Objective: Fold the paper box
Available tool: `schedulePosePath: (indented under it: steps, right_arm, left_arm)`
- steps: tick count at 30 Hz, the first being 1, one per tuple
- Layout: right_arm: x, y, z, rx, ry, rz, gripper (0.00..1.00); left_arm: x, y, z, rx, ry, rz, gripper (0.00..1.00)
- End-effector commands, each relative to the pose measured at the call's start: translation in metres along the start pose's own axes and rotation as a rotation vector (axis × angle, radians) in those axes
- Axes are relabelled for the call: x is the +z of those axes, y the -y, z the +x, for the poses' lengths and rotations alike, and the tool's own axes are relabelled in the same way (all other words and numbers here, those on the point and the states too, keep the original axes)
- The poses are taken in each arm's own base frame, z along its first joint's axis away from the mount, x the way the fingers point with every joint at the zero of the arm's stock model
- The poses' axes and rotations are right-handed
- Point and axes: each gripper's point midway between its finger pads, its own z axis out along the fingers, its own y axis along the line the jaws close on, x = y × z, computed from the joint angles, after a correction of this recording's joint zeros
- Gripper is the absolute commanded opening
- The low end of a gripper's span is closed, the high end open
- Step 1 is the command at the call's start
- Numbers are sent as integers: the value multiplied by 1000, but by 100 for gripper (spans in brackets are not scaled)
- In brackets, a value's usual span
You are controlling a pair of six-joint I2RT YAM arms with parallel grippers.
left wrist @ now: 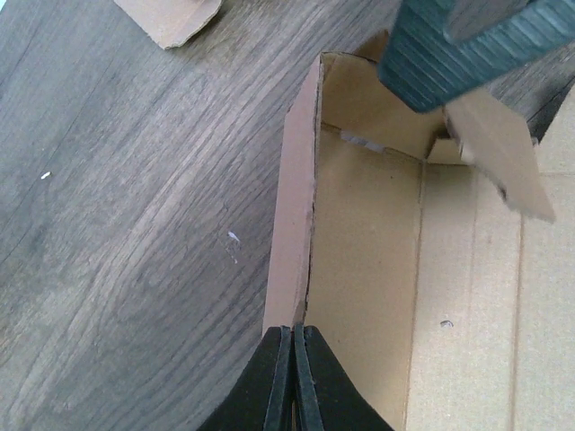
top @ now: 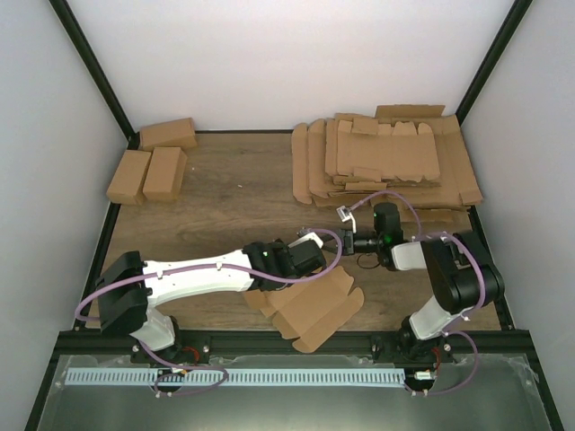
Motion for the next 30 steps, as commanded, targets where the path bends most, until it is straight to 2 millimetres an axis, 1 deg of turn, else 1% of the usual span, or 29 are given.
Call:
schedulePosePath:
  steps: [1, 10, 18, 30]
  right_arm:
    - [4, -17, 6, -101, -17, -48, 76]
    - [7, -20, 13, -168, -2, 13, 74]
    - [7, -17, 14, -216, 39, 85, 67]
    - [9, -15, 21, -282, 77, 186, 64]
  left_arm:
    - [-7, -7, -10, -10, 40, -12, 4]
    - [-18, -4, -13, -17, 84, 50, 4]
    - [-17, -1, -9, -6, 74, 68, 4]
    - [-18, 3, -10, -3, 83, 95, 4]
